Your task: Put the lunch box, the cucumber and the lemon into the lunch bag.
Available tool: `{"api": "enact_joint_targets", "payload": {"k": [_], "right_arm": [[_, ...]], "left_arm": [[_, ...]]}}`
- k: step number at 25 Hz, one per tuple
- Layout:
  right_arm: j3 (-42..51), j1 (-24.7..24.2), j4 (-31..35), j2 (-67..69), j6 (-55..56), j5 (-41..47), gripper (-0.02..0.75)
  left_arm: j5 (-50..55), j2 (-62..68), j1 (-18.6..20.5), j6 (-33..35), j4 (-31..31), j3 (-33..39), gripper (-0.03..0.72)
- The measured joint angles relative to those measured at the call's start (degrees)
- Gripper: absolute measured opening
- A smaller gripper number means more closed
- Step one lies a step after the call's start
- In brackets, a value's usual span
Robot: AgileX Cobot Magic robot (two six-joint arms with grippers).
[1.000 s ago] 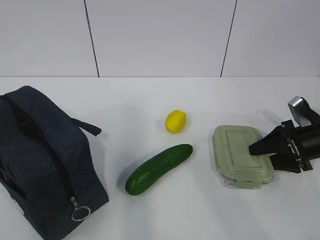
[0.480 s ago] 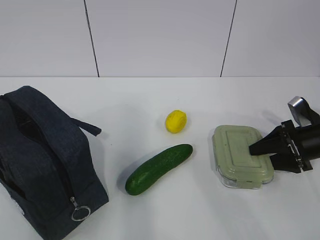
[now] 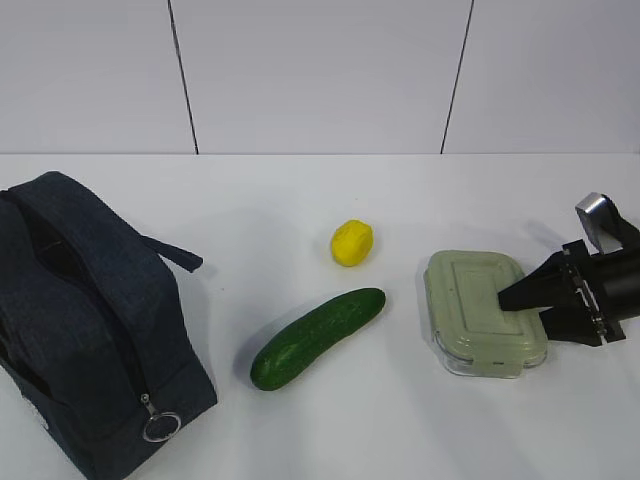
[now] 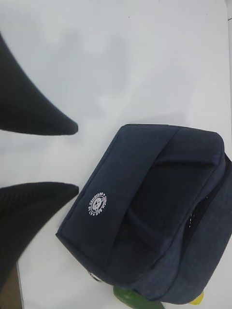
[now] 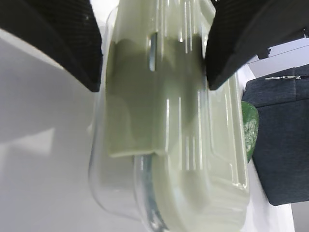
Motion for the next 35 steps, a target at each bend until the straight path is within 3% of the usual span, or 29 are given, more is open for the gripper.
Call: {"api": "enact_joint_targets", "payload": {"k": [6, 13, 35], "right_arm": [[0.00, 0.51, 0.00, 0.00, 0.00, 0.00, 0.500], [0.00, 2.51, 0.11, 0.00, 0.00, 0.11, 0.439], [0.00, 2.51, 0.19, 0.00, 0.21, 0.22, 0.409]], "left_arm": [[0.00, 0.00, 0.00, 0.00, 0.00, 0.00, 0.242], [0.00, 0.00, 0.00, 0.00, 0.00, 0.00, 0.242], [0.00, 0.00, 0.00, 0.00, 0.00, 0.00, 0.242]]}}
